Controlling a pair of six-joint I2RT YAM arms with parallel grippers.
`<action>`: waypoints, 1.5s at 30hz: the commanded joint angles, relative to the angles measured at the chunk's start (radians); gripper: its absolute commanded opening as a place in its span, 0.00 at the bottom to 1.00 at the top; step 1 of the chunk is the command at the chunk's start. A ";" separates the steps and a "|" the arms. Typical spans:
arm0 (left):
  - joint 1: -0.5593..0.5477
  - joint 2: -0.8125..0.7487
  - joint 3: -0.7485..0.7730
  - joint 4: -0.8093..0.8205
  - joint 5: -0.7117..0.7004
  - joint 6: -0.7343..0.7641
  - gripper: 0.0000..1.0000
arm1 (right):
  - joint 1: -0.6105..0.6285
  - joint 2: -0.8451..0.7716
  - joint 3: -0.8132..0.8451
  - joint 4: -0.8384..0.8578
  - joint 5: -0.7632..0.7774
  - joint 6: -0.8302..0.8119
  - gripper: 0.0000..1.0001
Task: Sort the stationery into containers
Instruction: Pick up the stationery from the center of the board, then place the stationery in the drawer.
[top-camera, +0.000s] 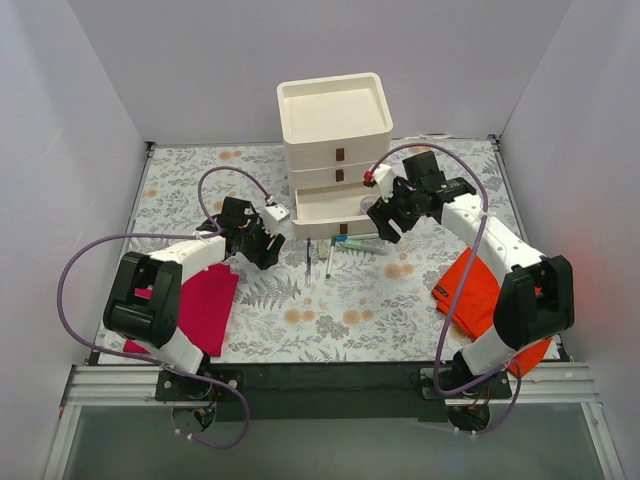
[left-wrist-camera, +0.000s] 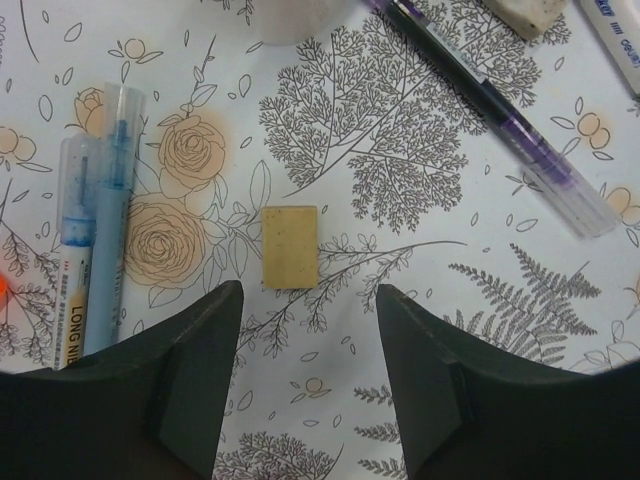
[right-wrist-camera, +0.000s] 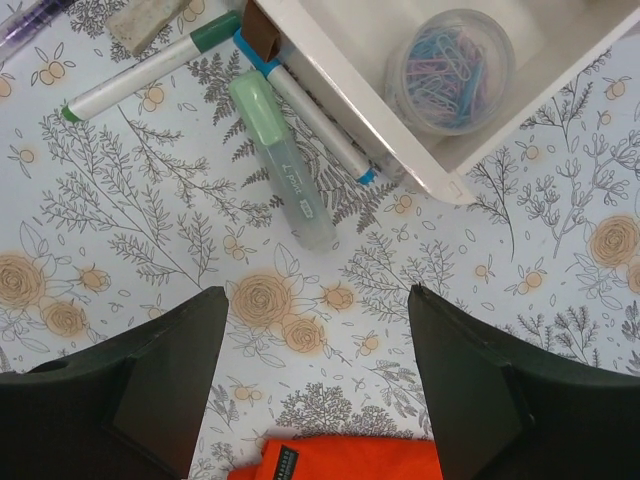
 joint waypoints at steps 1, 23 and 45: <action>-0.016 0.031 0.043 0.083 -0.088 -0.073 0.53 | -0.021 0.007 0.062 0.040 -0.021 0.025 0.81; -0.041 -0.107 0.338 -0.001 0.147 0.035 0.00 | -0.072 -0.009 0.016 0.060 -0.026 0.025 0.81; -0.114 0.176 0.492 0.114 0.171 0.046 0.14 | -0.114 -0.013 0.013 0.062 -0.009 0.006 0.80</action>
